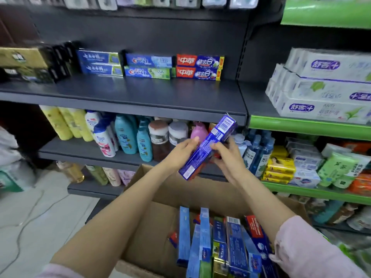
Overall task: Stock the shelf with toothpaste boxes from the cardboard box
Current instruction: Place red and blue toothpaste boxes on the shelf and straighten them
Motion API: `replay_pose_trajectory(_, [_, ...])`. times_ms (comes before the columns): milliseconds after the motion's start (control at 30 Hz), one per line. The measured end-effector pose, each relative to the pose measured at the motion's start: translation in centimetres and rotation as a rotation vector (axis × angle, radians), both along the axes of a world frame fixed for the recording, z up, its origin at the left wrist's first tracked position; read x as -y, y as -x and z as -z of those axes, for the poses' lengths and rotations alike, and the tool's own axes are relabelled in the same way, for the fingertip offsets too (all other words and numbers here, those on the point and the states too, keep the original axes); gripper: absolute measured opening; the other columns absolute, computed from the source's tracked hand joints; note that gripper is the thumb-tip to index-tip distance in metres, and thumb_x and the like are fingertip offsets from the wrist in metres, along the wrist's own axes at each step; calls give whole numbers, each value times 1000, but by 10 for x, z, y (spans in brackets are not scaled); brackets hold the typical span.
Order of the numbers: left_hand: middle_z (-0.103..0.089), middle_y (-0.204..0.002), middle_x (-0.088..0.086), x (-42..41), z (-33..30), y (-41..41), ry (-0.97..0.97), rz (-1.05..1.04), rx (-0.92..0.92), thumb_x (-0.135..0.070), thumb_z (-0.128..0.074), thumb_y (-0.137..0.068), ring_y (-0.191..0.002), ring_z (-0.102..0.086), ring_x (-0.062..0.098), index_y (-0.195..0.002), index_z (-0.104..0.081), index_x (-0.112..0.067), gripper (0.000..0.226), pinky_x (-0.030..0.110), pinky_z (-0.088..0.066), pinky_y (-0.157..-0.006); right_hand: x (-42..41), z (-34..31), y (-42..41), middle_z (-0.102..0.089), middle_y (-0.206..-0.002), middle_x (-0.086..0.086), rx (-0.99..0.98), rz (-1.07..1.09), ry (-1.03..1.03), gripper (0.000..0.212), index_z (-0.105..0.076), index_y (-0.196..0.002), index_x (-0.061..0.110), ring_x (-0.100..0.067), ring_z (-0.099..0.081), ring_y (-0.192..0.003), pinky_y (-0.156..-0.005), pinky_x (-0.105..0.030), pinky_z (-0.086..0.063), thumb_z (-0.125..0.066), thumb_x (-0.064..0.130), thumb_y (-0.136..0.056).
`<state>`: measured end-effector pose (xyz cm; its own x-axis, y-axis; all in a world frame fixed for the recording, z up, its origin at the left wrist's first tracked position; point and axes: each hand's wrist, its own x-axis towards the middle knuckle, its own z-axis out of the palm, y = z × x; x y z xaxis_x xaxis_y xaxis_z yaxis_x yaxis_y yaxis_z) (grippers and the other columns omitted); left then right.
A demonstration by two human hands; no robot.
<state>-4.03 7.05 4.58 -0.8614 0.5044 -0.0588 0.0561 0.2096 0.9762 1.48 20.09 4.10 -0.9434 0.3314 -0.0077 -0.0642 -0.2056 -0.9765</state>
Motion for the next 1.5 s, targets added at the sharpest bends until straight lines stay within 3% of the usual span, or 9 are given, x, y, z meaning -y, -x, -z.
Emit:
replay_pose_trajectory(133, [-66,-78,-8,39,-29,41,2,173,57,-28,-58,-92,-66,-60,1,-90,-60,-22,7,21,-48,-70,26,-32,41,-65,-88,-8,-87,-43,108,25,-55,-102,11,-13,-63,-68,-66,-24,-52,-44,-7,-89])
replay_pose_trajectory(333, [-63,-82,-4,63,-71,107,355,-52,-563,-48,-79,-67,-71,-55,8,-90,-50,-16,49,24,-41,-60,71,-70,114,-69,-104,-10,-58,41,-64,11,-60,-101,18,-25,-66,-91,-86,-45,-54,-61,15,-90])
replay_pose_trajectory(400, [-64,-84,-5,73,-81,124,279,19,-561,-45,-80,-67,-69,-57,4,-95,-50,-15,51,20,-45,-60,75,-84,133,-68,-106,-9,-82,125,-125,17,-58,-106,19,-25,-66,-91,-88,-45,-53,-61,13,-89])
replay_pose_trajectory(533, [-69,-91,4,89,-97,167,75,17,-528,-33,-67,-86,-64,-64,8,-104,-58,-11,30,13,-47,-58,70,-105,159,-66,-93,4,-120,164,-156,27,-50,-119,16,-9,-63,-74,-64,-17,-52,-57,16,-92])
replay_pose_trajectory(667, [-65,-100,4,80,-110,195,78,206,-271,-34,-65,-87,-79,-65,13,-116,-49,-20,37,27,-54,-68,67,-117,186,-61,-98,-6,-139,174,-67,23,-46,-115,13,-14,-61,-79,-73,-29,-50,-53,11,-94])
replay_pose_trajectory(733, [-65,-97,3,69,-114,206,172,270,-365,-31,-71,-82,-77,-62,10,-121,-47,-20,47,22,-51,-64,62,-118,203,-60,-110,-15,-138,221,4,27,-45,-119,7,-18,-61,-85,-81,-37,-51,-54,10,-94])
replay_pose_trajectory(933, [-55,-133,9,38,-128,256,473,150,-768,-24,-66,-87,-120,-53,25,-141,-41,-16,61,32,-42,-101,25,-119,235,-31,-134,-17,-46,638,-859,92,-17,-147,12,-24,-42,-118,-100,-31,-41,-71,-3,-75])
replay_pose_trajectory(1100, [-46,-140,11,-12,-136,292,676,133,-975,-26,-57,-92,-126,-44,33,-142,-42,-23,53,38,-37,-105,-10,-109,257,-29,-146,-8,36,421,-1488,64,-33,-144,16,-25,-26,-136,-107,-39,-38,-61,11,-86])
replay_pose_trajectory(1500, [-44,-131,5,-54,-106,343,864,-129,-1073,-21,-57,-90,-125,-40,27,-131,-49,-26,41,45,-31,-105,-66,-94,304,-30,-148,-2,230,195,-1526,62,-30,-146,21,-23,-24,-139,-106,-39,-40,-43,-2,-90])
